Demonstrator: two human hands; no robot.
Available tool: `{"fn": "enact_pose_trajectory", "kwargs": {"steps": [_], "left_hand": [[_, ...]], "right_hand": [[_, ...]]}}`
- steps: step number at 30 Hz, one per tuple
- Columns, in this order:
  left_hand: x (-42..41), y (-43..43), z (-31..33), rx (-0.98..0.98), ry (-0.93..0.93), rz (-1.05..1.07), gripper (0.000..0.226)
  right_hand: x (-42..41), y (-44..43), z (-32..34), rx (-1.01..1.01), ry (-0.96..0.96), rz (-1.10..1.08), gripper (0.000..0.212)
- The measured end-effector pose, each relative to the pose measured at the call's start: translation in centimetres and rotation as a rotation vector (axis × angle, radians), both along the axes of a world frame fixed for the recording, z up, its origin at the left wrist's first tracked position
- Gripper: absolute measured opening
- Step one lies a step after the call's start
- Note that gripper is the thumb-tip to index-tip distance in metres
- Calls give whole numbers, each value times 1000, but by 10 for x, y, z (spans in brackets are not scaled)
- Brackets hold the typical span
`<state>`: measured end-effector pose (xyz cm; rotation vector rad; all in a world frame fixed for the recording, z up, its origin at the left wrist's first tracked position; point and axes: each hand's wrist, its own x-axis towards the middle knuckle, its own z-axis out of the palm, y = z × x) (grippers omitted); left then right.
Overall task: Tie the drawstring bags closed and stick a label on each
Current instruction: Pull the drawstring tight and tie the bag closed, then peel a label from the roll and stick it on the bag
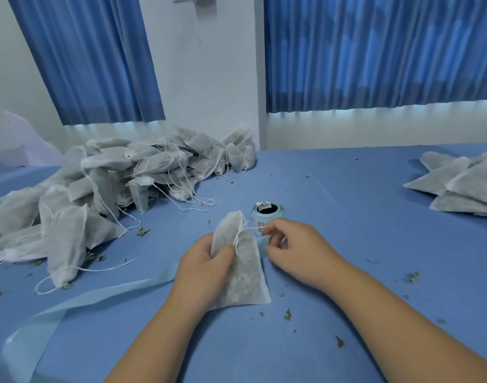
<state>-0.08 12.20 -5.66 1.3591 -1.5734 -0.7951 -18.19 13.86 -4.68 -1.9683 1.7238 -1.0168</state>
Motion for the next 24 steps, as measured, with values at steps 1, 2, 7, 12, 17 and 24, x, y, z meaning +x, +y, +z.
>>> {"fn": "enact_pose_trajectory", "kwargs": {"steps": [1, 2, 7, 12, 17, 24], "left_hand": [[0, 1, 0, 1, 3, -6, 14], [0, 2, 0, 2, 10, -12, 13], [0, 2, -1, -7, 33, -38, 13], [0, 1, -3, -38, 7, -49, 15], [-1, 1, -3, -47, -10, -51, 16], [-1, 1, -2, -41, -13, -35, 17]], "right_hand": [[-1, 0, 0, -10, -5, -7, 18], [0, 0, 0, -25, 1, -19, 16], [3, -1, -1, -65, -4, -72, 15], [4, 0, -3, -67, -77, -107, 14], [5, 0, -2, -48, -114, -119, 16], [4, 2, 0, -29, -153, -114, 31]]}}
